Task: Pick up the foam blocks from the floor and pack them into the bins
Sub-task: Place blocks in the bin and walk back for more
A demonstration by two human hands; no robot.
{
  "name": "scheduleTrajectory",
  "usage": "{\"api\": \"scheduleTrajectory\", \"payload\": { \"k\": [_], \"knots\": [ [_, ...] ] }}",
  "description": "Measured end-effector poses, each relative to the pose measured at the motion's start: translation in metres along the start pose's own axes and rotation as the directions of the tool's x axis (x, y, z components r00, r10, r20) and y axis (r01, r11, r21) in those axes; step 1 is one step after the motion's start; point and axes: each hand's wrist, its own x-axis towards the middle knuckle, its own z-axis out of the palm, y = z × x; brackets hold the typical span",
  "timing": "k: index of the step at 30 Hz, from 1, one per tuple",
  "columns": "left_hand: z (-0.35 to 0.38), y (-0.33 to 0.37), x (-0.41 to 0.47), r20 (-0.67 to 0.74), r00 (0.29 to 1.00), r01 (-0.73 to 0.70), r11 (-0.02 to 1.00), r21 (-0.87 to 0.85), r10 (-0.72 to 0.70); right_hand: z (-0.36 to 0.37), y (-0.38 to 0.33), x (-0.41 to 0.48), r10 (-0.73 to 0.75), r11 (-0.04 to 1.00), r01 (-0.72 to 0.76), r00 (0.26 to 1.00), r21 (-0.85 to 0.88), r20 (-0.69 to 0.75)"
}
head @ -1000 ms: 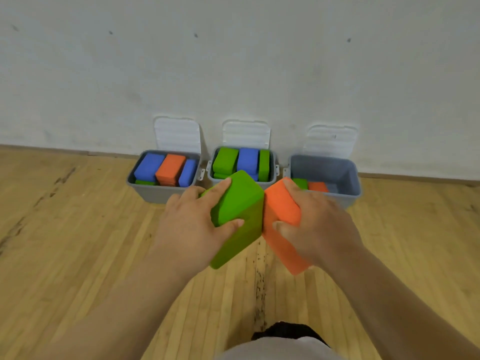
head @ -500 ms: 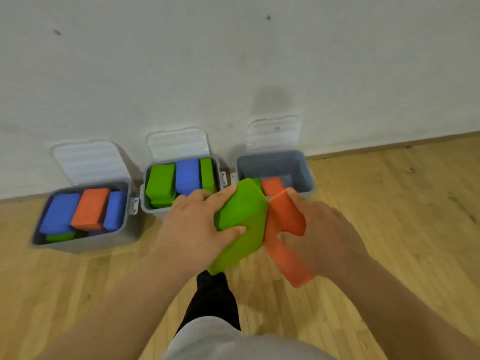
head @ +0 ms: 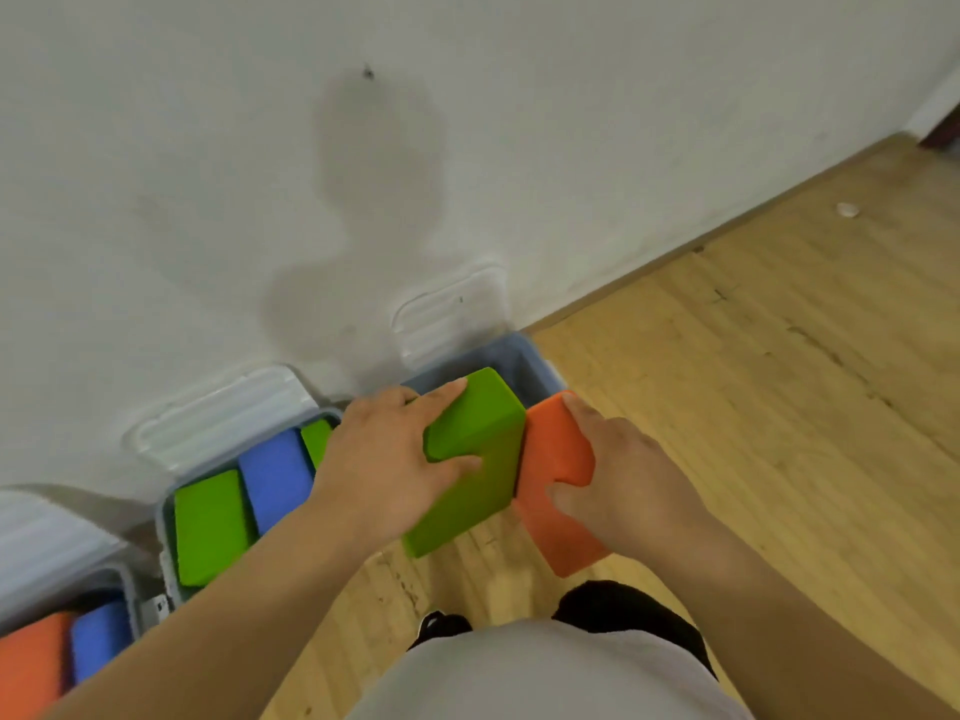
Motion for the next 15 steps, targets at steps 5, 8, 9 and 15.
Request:
{"api": "scheduleTrajectory", "payload": {
  "k": [5,8,9,15],
  "knots": [
    [0.002,-0.016,0.081,0.026,0.998,0.051,0.998,-0.027,-0.05,-0.013,-0.01,0.089,-0.002,1.0,0.002,0.997,0.008,0.074],
    [0.016,-0.024,0.125,0.036,0.988,0.152,0.986,-0.061,-0.15,-0.021,-0.005,0.153,-0.06,0.998,0.065,0.983,-0.023,0.173],
    [0.023,-0.025,0.14,0.028,0.982,0.186,0.98,-0.071,-0.185,-0.022,-0.002,0.177,-0.085,0.995,0.095,0.975,-0.035,0.207],
    [0.08,-0.027,0.241,0.057,0.911,0.411,0.91,-0.052,-0.408,-0.014,0.03,0.334,-0.16,0.974,0.21,0.902,-0.083,0.402]
  ]
}}
